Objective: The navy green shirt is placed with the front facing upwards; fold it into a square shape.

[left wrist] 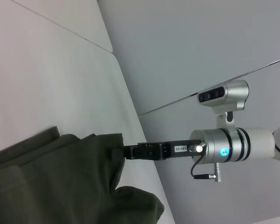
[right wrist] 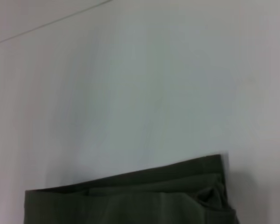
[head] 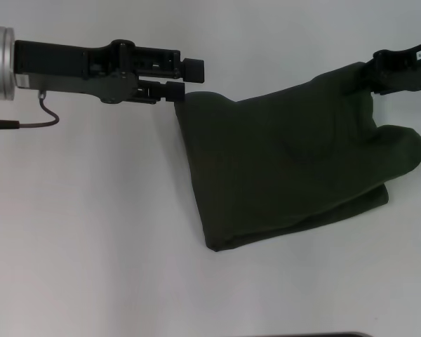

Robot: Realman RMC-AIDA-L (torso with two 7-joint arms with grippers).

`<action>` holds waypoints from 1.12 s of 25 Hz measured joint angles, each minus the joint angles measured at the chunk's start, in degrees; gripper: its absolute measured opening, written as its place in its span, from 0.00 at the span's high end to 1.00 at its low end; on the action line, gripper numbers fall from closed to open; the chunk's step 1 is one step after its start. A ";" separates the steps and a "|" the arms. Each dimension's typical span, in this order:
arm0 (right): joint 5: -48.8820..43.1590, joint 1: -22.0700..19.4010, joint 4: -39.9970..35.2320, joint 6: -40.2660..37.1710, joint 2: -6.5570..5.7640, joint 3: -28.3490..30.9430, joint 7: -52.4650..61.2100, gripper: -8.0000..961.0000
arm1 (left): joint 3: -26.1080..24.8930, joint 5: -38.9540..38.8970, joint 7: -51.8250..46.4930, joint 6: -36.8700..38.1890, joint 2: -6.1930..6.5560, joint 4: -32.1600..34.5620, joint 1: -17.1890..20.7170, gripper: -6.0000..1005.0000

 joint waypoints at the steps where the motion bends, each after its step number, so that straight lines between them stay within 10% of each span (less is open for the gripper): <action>1: 0.00 0.00 0.00 -0.30 -0.15 0.02 -0.08 0.82 | 0.00 0.00 0.05 0.00 0.00 0.00 -0.03 0.33; 17: -6.56 -0.21 -9.44 -6.03 -0.81 5.99 -0.22 0.21 | 1.67 1.67 -1.74 0.01 0.10 0.11 -0.10 0.34; 28: -5.75 0.74 -9.38 -6.17 1.05 6.25 -1.73 0.21 | 7.48 9.15 -7.16 -6.54 -2.76 0.50 -0.12 0.35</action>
